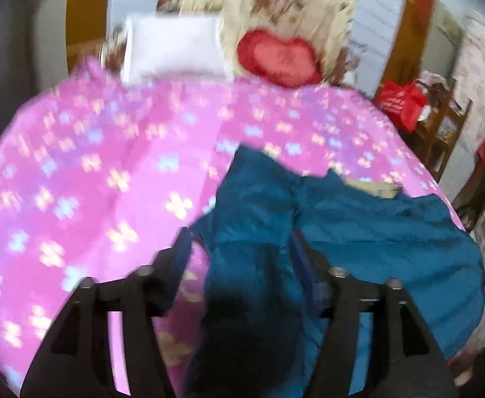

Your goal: Fold large clothes

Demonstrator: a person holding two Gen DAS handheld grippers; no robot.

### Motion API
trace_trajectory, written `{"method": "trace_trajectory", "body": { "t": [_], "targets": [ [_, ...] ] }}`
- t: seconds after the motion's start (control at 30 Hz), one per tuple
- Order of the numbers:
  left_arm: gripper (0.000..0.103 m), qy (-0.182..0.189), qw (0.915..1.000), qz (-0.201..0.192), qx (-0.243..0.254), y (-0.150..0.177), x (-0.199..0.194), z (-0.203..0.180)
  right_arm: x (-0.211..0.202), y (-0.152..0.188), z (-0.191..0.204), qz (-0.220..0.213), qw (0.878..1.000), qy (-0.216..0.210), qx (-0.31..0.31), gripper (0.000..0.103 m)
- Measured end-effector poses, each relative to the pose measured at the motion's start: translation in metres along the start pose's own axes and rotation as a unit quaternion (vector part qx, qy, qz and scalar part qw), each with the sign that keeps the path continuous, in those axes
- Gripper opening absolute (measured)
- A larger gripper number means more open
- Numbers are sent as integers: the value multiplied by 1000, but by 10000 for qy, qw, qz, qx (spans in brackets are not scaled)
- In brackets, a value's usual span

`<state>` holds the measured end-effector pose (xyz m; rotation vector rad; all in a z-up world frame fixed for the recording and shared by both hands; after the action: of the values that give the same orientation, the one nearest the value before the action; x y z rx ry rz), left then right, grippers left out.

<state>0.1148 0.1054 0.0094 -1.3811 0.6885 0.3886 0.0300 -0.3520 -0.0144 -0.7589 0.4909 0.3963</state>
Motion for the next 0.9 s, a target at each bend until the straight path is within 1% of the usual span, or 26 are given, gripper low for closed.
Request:
{"method": "trace_trajectory", "body": {
  "t": [0.03, 0.07, 0.1, 0.13, 0.17, 0.2, 0.23, 0.3, 0.37, 0.4, 0.43, 0.47, 0.5, 0.57, 0.6, 0.7, 0.73, 0.8, 0.9],
  "targets": [
    [83, -68, 9998, -133, 123, -2, -15, -4, -11, 6, 16, -129, 9998, -13, -172, 65],
    [87, -104, 9991, -301, 265, -3, -32, -9, -30, 19, 39, -320, 9986, -83, -416, 79],
    [93, -52, 9974, -525, 498, -1, -58, -26, -49, 36, 59, -522, 9966, -131, -624, 94],
    [102, 55, 9962, -603, 631, 4, -71, -34, -60, 47, 69, -646, 9953, -116, -716, 100],
    [103, 189, 9951, -618, 745, 9, -83, -48, -74, 65, 80, -817, 9933, -17, -813, 103],
    [103, 379, 9935, -556, 918, 19, -95, -69, -84, 85, 87, -885, 9920, 116, -897, 103],
    [103, 444, 9926, -520, 1005, 25, -101, -79, -90, 105, 92, -823, 9913, 317, -978, 103],
    [103, 497, 9895, -594, 1223, 44, -123, -113, -99, 148, 94, -642, 9873, 852, -1181, 103],
    [103, 556, 9880, -562, 1323, 60, -137, -138, -108, 178, 91, -534, 9831, 1142, -1324, 103],
    [103, 609, 9879, -458, 1351, 70, -144, -149, -114, 189, 90, -505, 9824, 1191, -1351, 103],
    [103, 692, 9879, -412, 1326, 74, -145, -158, -120, 198, 90, -483, 9822, 1193, -1368, 103],
    [103, 851, 9877, -354, 1263, 80, -151, -168, -127, 206, 92, -477, 9820, 1186, -1390, 103],
    [103, 898, 9878, -284, 1242, 86, -156, -177, -135, 211, 92, -485, 9816, 1210, -1392, 103],
    [103, 752, 9877, -216, 1351, 93, -167, -189, -153, 221, 92, -562, 9802, 1271, -1412, 103],
    [103, 747, 9876, -224, 1361, 95, -175, -194, -159, 222, 91, -597, 9796, 1289, -1420, 103],
    [103, 834, 9883, -107, 1276, 103, -191, -200, -181, 228, 99, -723, 9785, 1282, -1447, 103],
    [103, 801, 9883, -101, 1291, 105, -197, -202, -186, 230, 104, -753, 9781, 1265, -1470, 103],
    [103, 773, 9884, -175, 1297, 107, -207, -200, -197, 235, 111, -818, 9759, 1287, -1559, 103],
    [103, 781, 9900, -282, 1144, 107, -220, -190, -209, 239, 122, -926, 9729, 1303, -1672, 103]
  ]
}}
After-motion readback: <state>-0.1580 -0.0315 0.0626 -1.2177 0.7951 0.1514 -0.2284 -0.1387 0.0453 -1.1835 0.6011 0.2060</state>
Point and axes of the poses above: each gripper's, at about its wrist camera, not at the fingertips, and x roughly the way its jaws point, z to its left, y to its underside, the point moved 8 cm from there along x, roughly the way its jaws point, and after that the axes turned 13 degrees about x, right-handed, at the moved point
